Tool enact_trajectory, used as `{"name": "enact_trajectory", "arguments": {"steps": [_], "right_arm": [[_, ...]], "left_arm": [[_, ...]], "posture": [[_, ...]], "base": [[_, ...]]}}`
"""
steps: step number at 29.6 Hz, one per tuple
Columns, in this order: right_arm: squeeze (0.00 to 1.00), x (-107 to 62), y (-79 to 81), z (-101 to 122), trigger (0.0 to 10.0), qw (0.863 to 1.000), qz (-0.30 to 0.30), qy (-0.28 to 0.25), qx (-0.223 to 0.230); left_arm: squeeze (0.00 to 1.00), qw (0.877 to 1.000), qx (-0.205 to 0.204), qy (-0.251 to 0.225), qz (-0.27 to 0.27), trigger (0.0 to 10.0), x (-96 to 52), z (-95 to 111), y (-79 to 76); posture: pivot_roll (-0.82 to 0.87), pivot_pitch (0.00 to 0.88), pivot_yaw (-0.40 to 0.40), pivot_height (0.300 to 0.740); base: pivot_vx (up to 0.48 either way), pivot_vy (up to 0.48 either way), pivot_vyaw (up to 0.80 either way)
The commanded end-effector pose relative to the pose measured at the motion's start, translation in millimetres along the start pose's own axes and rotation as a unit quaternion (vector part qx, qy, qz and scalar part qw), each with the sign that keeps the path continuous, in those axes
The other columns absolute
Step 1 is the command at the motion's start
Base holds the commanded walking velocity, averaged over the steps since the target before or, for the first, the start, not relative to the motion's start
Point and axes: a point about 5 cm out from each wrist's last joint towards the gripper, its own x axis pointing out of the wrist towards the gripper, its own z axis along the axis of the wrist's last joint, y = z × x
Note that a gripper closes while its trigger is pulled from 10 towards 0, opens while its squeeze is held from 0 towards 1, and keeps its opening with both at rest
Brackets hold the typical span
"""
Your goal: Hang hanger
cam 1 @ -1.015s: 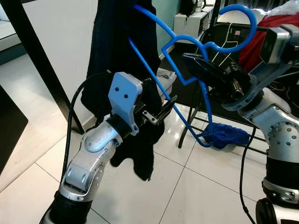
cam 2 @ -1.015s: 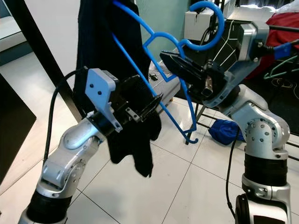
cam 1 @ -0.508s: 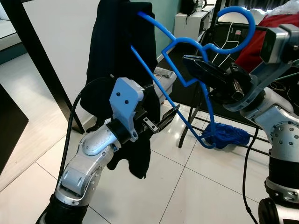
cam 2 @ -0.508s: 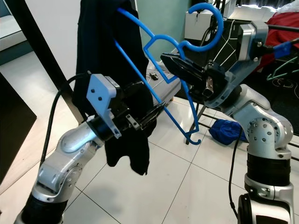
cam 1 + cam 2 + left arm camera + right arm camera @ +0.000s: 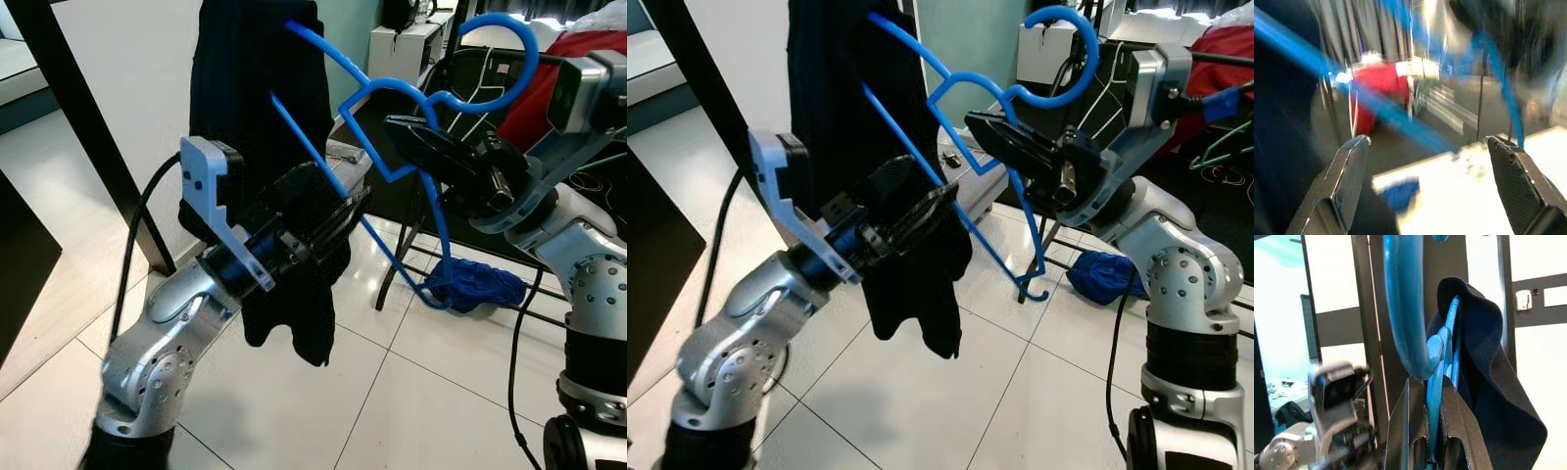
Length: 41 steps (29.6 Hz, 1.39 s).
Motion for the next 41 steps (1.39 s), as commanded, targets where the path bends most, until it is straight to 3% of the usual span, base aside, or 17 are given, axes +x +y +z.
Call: {"name": "enact_trajectory", "arguments": {"steps": [1, 11, 15, 19, 23, 29, 32, 35, 41], "right_arm": [[0.00, 1.9, 3.4, 7.2, 10.0, 1.000, 0.013, -0.019, -0.015], [0.00, 0.0, 3.2, 7.8, 10.0, 1.000, 0.010, -0.018, -0.016], [0.00, 1.4, 3.3, 8.4, 10.0, 1.000, 0.012, -0.018, -0.017], [0.00, 2.3, 3.8, 7.3, 10.0, 1.000, 0.013, -0.018, -0.016], [0.00, 2.7, 4.6, 7.3, 10.0, 1.000, 0.014, -0.019, -0.014], [0.00, 3.6, 6.0, 7.6, 10.0, 1.000, 0.018, -0.020, -0.014], [0.00, 3.9, 6.6, 7.5, 10.0, 1.000, 0.019, -0.020, -0.015], [0.00, 3.9, 6.6, 7.5, 10.0, 1.000, 0.019, -0.020, -0.015], [0.00, 3.2, 6.6, 8.0, 10.0, 1.000, 0.016, -0.020, -0.015]], "left_arm": [[0.00, 0.999, 0.027, 0.034, -0.016, 10.0, -2.2, -8.0, -2.1], [0.00, 0.990, 0.095, 0.100, -0.030, 10.0, -15.9, -13.5, 5.8], [0.00, 0.984, 0.148, 0.097, 0.029, 10.0, -11.8, -6.1, 22.0], [0.00, 0.982, 0.164, 0.063, 0.067, 10.0, -3.9, 2.8, 25.3], [0.00, 0.984, 0.148, 0.009, 0.096, 10.0, 8.1, 16.4, 19.9], [0.00, 0.984, 0.128, 0.021, 0.123, 10.0, 12.5, 11.4, 21.9], [0.00, 0.979, 0.115, 0.033, 0.167, 10.0, 14.1, 6.6, 27.1], [0.00, 0.979, 0.115, 0.033, 0.167, 10.0, 14.1, 6.6, 27.1], [0.00, 0.968, 0.102, 0.053, 0.225, 10.0, 7.4, 5.6, 41.8]], "posture": [[-0.09, 0.063, 0.047, 0.740], [-0.09, 0.064, 0.045, 0.740], [-0.09, 0.063, 0.046, 0.740], [-0.09, 0.064, 0.044, 0.740], [-0.09, 0.064, 0.044, 0.740], [-0.09, 0.064, 0.048, 0.740], [-0.09, 0.064, 0.049, 0.740], [-0.09, 0.064, 0.049, 0.740], [-0.09, 0.067, 0.047, 0.740]], "base": [[0.000, 0.000, 0.00], [0.000, 0.000, 0.00], [0.000, 0.000, 0.00], [0.000, 0.000, 0.00], [0.000, 0.000, 0.00], [0.000, 0.000, 0.00], [0.000, 0.000, 0.00], [0.000, 0.000, 0.00], [0.000, 0.000, 0.00]]}}
